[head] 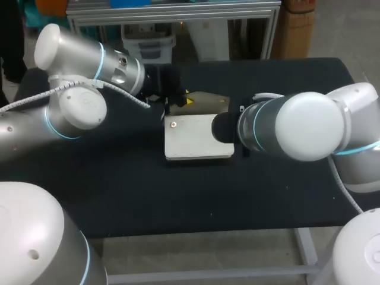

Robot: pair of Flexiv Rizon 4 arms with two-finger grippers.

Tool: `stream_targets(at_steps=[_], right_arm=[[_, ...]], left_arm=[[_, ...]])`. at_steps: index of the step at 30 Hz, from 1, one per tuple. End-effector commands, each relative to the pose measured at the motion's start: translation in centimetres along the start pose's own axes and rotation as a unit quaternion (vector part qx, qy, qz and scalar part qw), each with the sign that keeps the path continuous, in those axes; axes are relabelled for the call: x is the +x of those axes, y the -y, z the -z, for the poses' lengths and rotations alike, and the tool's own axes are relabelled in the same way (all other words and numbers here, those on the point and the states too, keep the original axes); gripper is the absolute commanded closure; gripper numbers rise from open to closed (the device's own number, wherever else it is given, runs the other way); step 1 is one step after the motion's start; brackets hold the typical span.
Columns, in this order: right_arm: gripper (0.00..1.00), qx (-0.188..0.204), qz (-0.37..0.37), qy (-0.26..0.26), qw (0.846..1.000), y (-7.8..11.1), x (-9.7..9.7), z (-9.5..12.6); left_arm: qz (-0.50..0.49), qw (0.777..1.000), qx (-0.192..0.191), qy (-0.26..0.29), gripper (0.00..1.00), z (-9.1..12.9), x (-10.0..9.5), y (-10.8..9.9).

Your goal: Pick up the bag, open it, inspect its contents, close it, and place it on the opposite side

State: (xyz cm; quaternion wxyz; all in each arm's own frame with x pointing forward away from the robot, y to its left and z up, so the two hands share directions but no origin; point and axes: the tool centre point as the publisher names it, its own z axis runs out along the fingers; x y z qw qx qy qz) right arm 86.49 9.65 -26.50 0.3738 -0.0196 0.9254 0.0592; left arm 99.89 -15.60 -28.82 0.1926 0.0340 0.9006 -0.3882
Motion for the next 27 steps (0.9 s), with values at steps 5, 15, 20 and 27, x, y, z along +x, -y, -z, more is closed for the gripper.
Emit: stream_targets(at_steps=[5, 15, 20, 27], right_arm=[[0.91, -0.009, 0.012, -0.023, 1.0, -0.8, 1.4, -3.2], [0.78, -0.023, 0.02, -0.043, 0.999, -1.4, 3.0, -4.2], [0.66, -0.016, 0.019, -0.051, 0.998, -1.4, 3.7, -4.3], [0.55, -0.009, 0.017, -0.071, 0.997, -1.2, 4.5, -5.8]], left_arm=[[-0.019, 0.999, -0.001, 0.041, 1.0, -1.0, 1.1, -1.0], [-0.051, 0.997, -0.007, 0.051, 1.0, -2.1, 1.7, -1.7], [-0.07, 0.996, -0.002, 0.062, 1.0, -2.3, 2.0, -2.0], [-0.095, 0.994, -0.001, 0.062, 1.0, -2.8, 2.5, -2.2]])
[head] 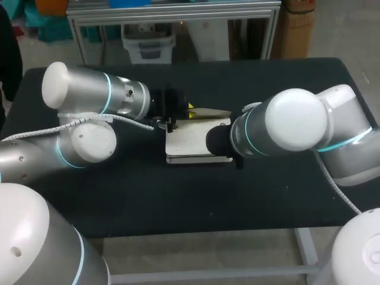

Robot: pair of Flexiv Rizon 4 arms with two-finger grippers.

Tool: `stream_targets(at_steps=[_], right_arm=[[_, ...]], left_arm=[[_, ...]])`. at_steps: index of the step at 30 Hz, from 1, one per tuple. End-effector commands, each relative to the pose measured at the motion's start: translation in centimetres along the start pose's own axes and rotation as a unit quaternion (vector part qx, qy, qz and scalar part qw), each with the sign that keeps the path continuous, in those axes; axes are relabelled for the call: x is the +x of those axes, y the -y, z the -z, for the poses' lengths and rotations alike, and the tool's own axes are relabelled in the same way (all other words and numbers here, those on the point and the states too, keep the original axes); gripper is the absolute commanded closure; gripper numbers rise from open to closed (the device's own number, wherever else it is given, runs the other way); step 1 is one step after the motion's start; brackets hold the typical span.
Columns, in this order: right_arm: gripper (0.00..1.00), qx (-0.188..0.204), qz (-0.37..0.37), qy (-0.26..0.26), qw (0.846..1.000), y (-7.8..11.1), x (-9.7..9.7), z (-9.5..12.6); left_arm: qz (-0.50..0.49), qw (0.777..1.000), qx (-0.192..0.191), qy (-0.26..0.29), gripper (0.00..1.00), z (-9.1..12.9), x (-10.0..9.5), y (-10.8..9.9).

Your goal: Pick up the bag, open it, inspect its contents, close it, and place it on the opposite side

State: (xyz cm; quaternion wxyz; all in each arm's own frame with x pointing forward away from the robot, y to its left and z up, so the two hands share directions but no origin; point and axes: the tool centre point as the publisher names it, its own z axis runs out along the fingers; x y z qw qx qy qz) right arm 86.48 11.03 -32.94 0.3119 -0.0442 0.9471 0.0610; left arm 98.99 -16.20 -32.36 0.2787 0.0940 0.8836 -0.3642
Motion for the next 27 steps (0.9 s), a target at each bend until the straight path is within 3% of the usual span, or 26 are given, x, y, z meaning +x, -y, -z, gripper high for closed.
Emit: stream_targets(at_steps=[1, 11, 15, 18, 27], right_arm=[[0.55, 0.002, -0.001, -0.006, 1.0, -0.4, -0.1, -1.3], [0.51, 0.001, 0.023, 0.005, 1.0, -1.0, 0.3, -2.7], [0.32, 0.004, 0.034, 0.013, 0.999, -1.1, 0.5, -3.0], [0.28, 0.004, 0.039, 0.012, 0.999, -1.2, 0.6, -3.3], [0.36, 0.029, 0.035, 0.017, 0.999, -0.9, -0.1, -4.7]], left_arm=[[-0.001, 1.0, 0.004, 0.003, 1.0, -0.5, 0.4, -0.3], [0.022, 0.999, -0.013, -0.032, 1.0, -1.6, 0.4, -1.0], [0.024, 0.999, -0.015, -0.036, 1.0, -1.8, 0.2, -1.1], [0.025, 0.999, -0.014, -0.037, 1.0, -1.8, 0.2, -1.3], [0.02, 0.999, -0.009, -0.049, 1.0, -2.0, 0.5, -1.5]])
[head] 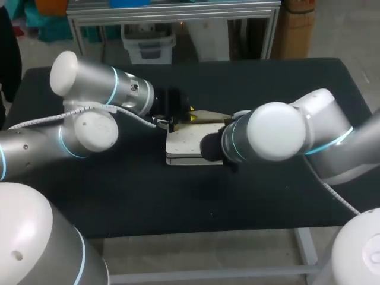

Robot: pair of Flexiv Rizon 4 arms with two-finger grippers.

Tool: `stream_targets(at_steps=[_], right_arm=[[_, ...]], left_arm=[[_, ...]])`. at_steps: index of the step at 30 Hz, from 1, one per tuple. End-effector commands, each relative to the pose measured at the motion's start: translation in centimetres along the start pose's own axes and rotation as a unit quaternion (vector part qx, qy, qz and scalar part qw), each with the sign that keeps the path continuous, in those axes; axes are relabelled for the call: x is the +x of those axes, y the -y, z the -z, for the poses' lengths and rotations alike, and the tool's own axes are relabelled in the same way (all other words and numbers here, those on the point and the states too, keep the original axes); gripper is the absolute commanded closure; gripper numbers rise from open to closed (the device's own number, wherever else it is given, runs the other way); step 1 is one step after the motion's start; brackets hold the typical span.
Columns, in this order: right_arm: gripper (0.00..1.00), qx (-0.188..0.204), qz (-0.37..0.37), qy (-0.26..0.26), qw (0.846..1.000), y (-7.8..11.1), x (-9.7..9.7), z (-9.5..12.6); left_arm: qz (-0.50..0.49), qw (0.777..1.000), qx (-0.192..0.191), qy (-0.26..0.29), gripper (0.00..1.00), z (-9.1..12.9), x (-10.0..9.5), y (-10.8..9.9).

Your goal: Pick up the bag, open it, inspect its contents, close it, and place it on the opposite side

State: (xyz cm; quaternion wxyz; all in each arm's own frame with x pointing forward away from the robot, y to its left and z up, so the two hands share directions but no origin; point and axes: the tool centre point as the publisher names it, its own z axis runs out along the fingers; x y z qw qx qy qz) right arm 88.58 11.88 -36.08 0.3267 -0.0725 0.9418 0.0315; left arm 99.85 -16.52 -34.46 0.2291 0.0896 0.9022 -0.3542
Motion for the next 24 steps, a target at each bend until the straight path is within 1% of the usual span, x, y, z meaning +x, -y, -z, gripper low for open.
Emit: stream_targets(at_steps=[1, 5, 8, 10, 11, 13, 15, 17, 19, 20, 21, 24], right_arm=[[0.38, 0.012, -0.003, 0.004, 1.0, -0.5, -0.3, -0.9], [0.37, 0.013, -0.009, 0.002, 1.0, -0.4, -0.7, -1.7], [0.41, 0.012, -0.012, 0.001, 1.0, -0.6, -0.7, -2.2], [0.51, 0.014, -0.017, 0.0, 1.0, -0.6, -0.8, -2.5], [0.53, 0.015, -0.019, 0.0, 1.0, -0.7, -0.8, -2.6], [0.6, 0.014, -0.028, 0.003, 1.0, -0.6, -0.9, -2.7], [0.64, 0.013, -0.033, 0.005, 0.999, -0.6, -1.0, -2.7], [0.65, 0.013, -0.035, 0.006, 0.999, -0.6, -1.1, -2.8], [0.71, 0.014, -0.035, 0.007, 0.999, -0.6, -1.1, -2.9], [0.8, 0.015, -0.036, 0.007, 0.999, -0.6, -1.1, -3.0], [1.0, 0.014, -0.036, 0.007, 0.999, -0.6, -1.1, -3.0], [1.0, 0.014, -0.036, 0.005, 0.999, -0.6, -1.0, -3.2]], left_arm=[[-0.001, 1.0, 0.003, -0.001, 1.0, -0.2, 0.0, -0.2], [0.005, 1.0, 0.005, -0.004, 1.0, -0.3, 0.0, -0.3], [0.006, 1.0, 0.006, -0.005, 1.0, -0.3, 0.1, -0.3], [0.005, 1.0, 0.007, -0.006, 1.0, -0.3, 0.3, -0.4], [0.004, 1.0, 0.007, -0.006, 1.0, -0.3, 0.3, -0.4], [-0.002, 1.0, 0.006, -0.006, 1.0, -0.2, 0.4, -0.4], [-0.006, 1.0, 0.006, -0.007, 1.0, -0.1, 0.5, -0.4], [-0.013, 1.0, 0.007, -0.008, 1.0, 0.0, 0.7, -0.4], [-0.025, 1.0, 0.007, -0.008, 1.0, 0.1, 0.9, -0.4], [-0.03, 0.999, 0.009, -0.008, 1.0, 0.1, 1.0, -0.4], [-0.036, 0.999, 0.01, -0.006, 1.0, 0.2, 1.0, -0.4], [-0.053, 0.998, 0.016, -0.001, 1.0, 0.3, 1.3, -0.3]])
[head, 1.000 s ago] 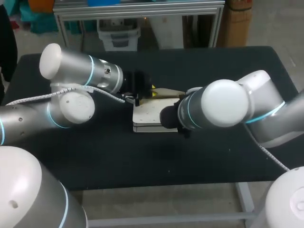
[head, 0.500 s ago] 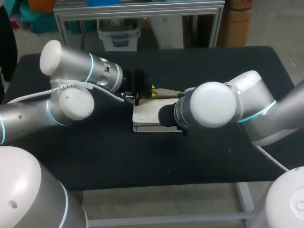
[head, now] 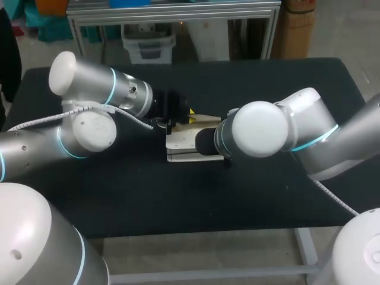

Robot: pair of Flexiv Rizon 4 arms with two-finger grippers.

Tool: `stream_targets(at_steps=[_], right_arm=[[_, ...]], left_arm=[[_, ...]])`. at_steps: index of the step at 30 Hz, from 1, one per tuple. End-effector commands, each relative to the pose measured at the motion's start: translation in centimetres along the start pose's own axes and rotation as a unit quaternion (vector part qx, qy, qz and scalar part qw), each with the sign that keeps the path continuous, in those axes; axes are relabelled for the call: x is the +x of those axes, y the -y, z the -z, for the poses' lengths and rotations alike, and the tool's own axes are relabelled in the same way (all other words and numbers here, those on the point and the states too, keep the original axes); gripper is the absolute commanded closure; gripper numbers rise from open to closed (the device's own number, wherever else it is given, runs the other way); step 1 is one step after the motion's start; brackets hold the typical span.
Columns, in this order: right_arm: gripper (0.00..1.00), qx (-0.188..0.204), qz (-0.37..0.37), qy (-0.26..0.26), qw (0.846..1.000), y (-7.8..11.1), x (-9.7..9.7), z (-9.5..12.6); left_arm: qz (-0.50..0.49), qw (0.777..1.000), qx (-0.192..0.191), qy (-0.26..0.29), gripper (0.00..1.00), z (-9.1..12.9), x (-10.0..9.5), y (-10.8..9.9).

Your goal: Pick up the bag, open it, inspect its contents, close it, and place it on the opposite side

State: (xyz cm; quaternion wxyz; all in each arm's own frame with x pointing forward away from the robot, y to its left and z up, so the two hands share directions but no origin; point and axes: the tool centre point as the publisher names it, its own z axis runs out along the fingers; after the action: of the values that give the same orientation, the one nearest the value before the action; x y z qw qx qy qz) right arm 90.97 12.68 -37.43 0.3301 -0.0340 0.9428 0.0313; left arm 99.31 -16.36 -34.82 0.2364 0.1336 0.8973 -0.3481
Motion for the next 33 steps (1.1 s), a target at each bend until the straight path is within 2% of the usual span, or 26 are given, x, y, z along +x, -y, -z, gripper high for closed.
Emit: stream_targets(at_steps=[1, 4, 8, 18, 26, 28, 31, 33], right_arm=[[1.0, 0.001, -0.001, 0.0, 1.0, -0.2, 0.1, -0.6], [1.0, 0.001, -0.003, -0.003, 1.0, -0.2, 0.3, -0.7], [1.0, 0.0, -0.007, -0.005, 1.0, -0.1, 0.4, -0.7], [1.0, -0.002, -0.011, -0.009, 1.0, 0.0, 0.6, -0.7], [1.0, -0.001, -0.013, -0.009, 1.0, 0.0, 0.6, -0.6], [1.0, 0.0, -0.013, -0.01, 1.0, 0.0, 0.5, -0.6], [1.0, 0.0, -0.013, -0.011, 1.0, 0.0, 0.5, -0.6], [1.0, 0.001, -0.013, -0.011, 1.0, 0.0, 0.5, -0.7]], left_arm=[[-0.016, 1.0, 0.013, 0.013, 1.0, 0.3, 0.8, -0.1], [-0.044, 0.999, 0.018, 0.018, 1.0, 0.6, 1.4, 0.1], [-0.071, 0.997, -0.008, -0.003, 1.0, -0.3, 2.2, 0.0], [-0.128, 0.991, -0.031, -0.036, 1.0, -1.5, 4.0, -0.6], [-0.133, 0.99, -0.029, -0.029, 1.0, -0.6, 3.9, -1.2], [-0.131, 0.991, -0.028, -0.025, 0.8, -0.2, 3.9, -1.4], [-0.126, 0.992, -0.02, -0.023, 0.56, 0.3, 3.8, -1.6], [-0.122, 0.992, -0.013, -0.018, 0.45, 0.6, 3.8, -1.6]])
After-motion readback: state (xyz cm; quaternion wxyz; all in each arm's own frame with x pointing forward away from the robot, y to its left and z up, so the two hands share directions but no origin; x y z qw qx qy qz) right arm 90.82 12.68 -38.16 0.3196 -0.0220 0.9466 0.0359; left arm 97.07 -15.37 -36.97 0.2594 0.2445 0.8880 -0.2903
